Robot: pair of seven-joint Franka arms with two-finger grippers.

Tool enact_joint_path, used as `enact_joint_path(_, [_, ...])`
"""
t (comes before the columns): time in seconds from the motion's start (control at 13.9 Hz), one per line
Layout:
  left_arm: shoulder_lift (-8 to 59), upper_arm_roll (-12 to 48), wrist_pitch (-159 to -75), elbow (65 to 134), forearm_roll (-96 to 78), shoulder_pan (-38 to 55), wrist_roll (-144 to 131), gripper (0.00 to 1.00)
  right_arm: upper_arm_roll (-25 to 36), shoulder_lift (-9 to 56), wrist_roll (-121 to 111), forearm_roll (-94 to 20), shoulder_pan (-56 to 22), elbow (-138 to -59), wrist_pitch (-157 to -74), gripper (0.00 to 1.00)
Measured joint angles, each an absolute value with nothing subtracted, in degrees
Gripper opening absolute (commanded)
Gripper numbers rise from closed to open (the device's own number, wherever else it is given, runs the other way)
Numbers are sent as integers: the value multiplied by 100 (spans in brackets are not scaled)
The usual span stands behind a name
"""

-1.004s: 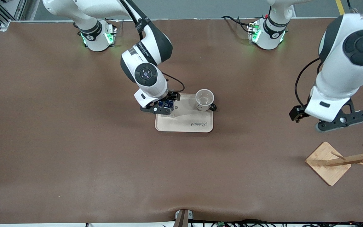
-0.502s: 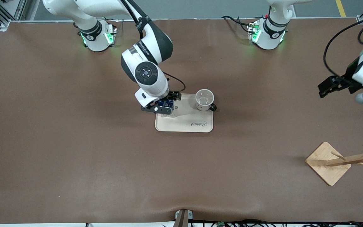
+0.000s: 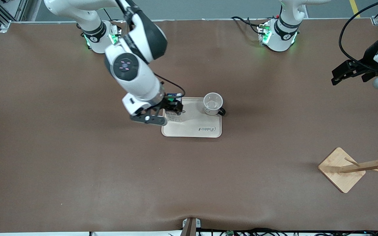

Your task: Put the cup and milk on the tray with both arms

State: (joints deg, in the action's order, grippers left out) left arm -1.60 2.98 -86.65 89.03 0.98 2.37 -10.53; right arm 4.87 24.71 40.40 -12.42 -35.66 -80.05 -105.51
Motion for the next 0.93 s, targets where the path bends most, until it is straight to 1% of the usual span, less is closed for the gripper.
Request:
enact_joint_path(0.14, [-160, 279, -8651, 8914, 91, 236, -1053, 100, 512, 2397, 3853, -1222, -3000, -7521, -9815, 100])
enact_joint_path(0.22, [-160, 274, -8642, 8918, 89, 236, -1053, 100, 520, 2374, 3630, -1197, -2688, -7337, -9602, 100])
enact_joint_path(0.36, [-160, 266, -8636, 8922, 89, 235, -1053, 100, 538, 2269, 3010, -911, -2149, -7177, -9458, 100])
enact_joint_path(0.5, [-160, 265, -8618, 8925, 88, 236, -1053, 100, 559, 2112, 2383, -617, -1687, -7167, -9276, 100])
enact_joint_path(0.65, [-161, 268, -8544, 8925, 88, 239, -1053, 100, 570, 1953, 1492, -504, -1213, -7166, -8907, 100])
enact_joint_path(0.79, [-164, 266, -8521, 8925, 87, 239, -1053, 100, 579, 1715, 788, -260, -913, -7229, -8676, 100])
enact_joint_path(0.93, [-167, 264, -8519, 8924, 87, 238, -1056, 100, 581, 1268, 587, -221, -747, -7672, -8536, 100])
